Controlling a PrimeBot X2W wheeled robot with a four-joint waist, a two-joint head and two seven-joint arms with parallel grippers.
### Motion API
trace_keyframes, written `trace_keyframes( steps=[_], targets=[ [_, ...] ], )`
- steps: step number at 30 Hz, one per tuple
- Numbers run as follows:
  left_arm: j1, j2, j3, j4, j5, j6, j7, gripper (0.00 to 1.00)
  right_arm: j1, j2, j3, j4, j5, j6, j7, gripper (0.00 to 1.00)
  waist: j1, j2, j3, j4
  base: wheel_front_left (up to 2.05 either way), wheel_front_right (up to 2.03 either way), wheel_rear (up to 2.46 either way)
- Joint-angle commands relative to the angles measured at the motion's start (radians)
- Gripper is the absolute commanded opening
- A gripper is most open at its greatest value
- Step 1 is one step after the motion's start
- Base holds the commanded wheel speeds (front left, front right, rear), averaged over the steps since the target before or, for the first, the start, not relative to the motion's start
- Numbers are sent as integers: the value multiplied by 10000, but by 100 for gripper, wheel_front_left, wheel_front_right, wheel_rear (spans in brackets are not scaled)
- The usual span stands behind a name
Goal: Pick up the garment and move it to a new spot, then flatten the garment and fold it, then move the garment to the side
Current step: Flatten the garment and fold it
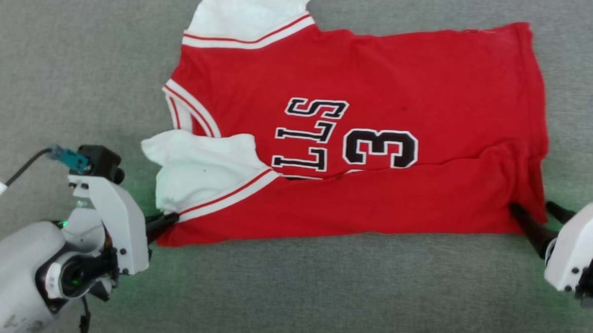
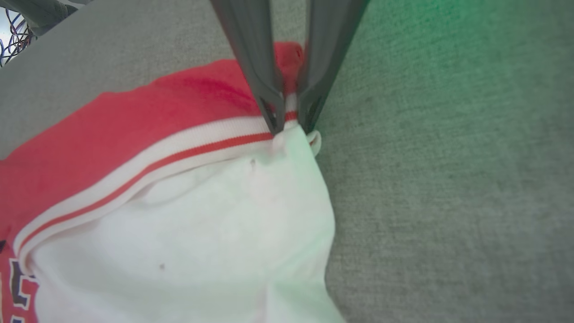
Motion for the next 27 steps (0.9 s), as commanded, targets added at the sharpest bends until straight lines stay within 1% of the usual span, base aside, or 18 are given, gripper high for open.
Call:
trace_keyframes(
  steps=[1,5,7,9,12,18,23,27],
  targets=[
    [110,-817,-311,120,110,-39,-21,0,-156,25,-5,255,-116,-2,83,100,0,0,132,151,0,0,0],
    [54,-889,-323,156,168,-113,-25,0,-520,97,216,1411,-281,-5,385,100,0,0,194,255,0,0,0],
    [60,-905,-323,185,166,-137,-35,0,-621,97,431,1880,-325,-5,574,0,0,0,199,275,0,0,0],
    [99,-899,-343,228,193,-166,-47,0,-660,110,569,2172,-205,-5,755,0,0,0,175,295,0,0,0],
    [146,-832,-352,256,235,-189,-55,0,-755,57,513,2263,-89,-7,857,0,0,0,122,287,0,0,0],
    [190,-463,-170,44,60,-138,-58,0,-636,-101,340,1851,216,-5,1119,0,0,0,-114,190,0,0,0],
    [237,87,-53,-556,-21,116,47,0,-377,-388,197,1164,517,-5,1429,0,0,0,-387,135,0,0,0],
    [431,589,-51,-1263,-133,491,214,0,27,-499,63,478,735,-5,1774,0,0,0,-637,112,0,0,0]
  ],
)
